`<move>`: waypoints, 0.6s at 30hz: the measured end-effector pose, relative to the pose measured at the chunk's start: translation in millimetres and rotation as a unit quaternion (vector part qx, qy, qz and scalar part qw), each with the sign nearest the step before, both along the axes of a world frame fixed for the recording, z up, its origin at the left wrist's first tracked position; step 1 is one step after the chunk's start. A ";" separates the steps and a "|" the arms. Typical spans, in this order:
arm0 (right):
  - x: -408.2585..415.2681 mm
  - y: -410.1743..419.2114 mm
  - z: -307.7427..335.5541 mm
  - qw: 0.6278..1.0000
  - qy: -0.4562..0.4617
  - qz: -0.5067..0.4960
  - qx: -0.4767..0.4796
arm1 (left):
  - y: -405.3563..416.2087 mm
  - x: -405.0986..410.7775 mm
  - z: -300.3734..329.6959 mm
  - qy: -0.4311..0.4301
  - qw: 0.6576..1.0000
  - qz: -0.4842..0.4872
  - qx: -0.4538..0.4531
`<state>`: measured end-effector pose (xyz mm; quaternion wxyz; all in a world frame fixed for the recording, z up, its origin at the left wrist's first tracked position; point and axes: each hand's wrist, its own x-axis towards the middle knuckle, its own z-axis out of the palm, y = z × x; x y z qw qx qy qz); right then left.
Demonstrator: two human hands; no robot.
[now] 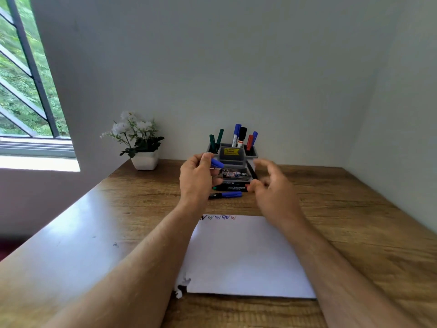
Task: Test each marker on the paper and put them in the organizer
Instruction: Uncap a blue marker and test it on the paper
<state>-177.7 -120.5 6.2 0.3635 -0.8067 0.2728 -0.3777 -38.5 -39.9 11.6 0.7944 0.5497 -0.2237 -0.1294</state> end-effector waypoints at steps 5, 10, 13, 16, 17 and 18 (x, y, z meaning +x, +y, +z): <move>-6.5 7.2 26.2 0.976 -0.089 0.122 0.158 | -2.0 -2.8 -3.2 -0.030 0.999 0.030 0.025; -12.9 17.3 9.3 0.975 -0.061 0.128 0.169 | -3.7 -7.3 -22.0 -0.051 0.996 0.024 0.069; -12.5 16.7 -7.8 0.985 -0.064 0.086 0.134 | -6.8 -11.4 -27.8 -0.082 0.992 0.027 0.096; -11.9 16.4 -11.8 0.986 -0.056 0.074 0.137 | -8.0 -13.0 -29.6 -0.095 0.989 0.018 0.112; -12.0 17.0 -12.0 0.983 -0.052 0.092 0.149 | -7.6 -12.2 -29.4 -0.094 0.989 0.018 0.114; -12.5 17.5 -11.9 0.981 -0.047 0.106 0.157 | -7.6 -11.4 -29.0 -0.090 0.989 0.018 0.116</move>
